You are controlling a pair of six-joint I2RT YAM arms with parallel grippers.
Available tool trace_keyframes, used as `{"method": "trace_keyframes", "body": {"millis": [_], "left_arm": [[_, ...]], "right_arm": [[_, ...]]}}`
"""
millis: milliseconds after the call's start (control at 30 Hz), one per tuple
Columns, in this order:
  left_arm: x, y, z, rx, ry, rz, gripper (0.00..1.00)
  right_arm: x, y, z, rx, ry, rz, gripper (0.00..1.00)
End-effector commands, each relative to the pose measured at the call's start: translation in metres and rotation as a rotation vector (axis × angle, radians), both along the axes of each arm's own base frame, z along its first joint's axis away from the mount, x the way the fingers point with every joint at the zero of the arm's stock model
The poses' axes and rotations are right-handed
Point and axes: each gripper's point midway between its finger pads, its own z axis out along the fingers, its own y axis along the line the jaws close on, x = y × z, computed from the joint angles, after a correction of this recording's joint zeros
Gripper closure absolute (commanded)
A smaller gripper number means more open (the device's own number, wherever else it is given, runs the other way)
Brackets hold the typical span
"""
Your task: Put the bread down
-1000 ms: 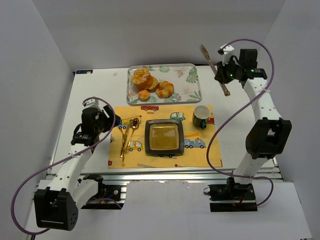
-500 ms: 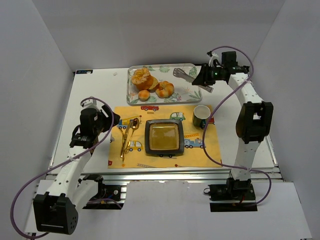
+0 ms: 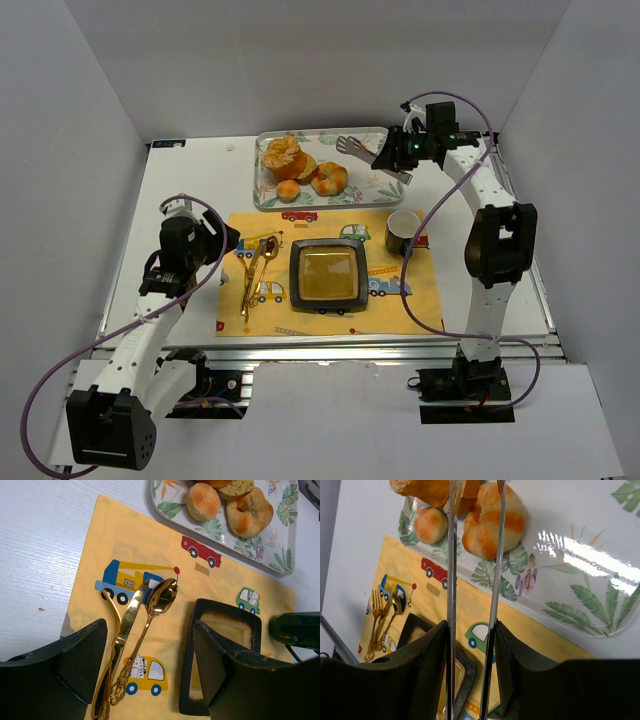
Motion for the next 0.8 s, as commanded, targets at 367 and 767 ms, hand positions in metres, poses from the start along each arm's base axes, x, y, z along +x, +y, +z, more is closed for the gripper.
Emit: {"method": "trace_keyframes", "body": {"millis": [367,767], "left_arm": [[0.0,0.003,0.005,-0.001,-0.018,0.018,0.21],[0.003,0.003,0.003,0.002,-0.014,0.017,0.21]], "right_arm": [[-0.005,0.007,-0.018,-0.065,0.035,-0.05,0.52],[-0.009,0.006,-0.039,-0.084,0.08,-0.061,0.5]]}}
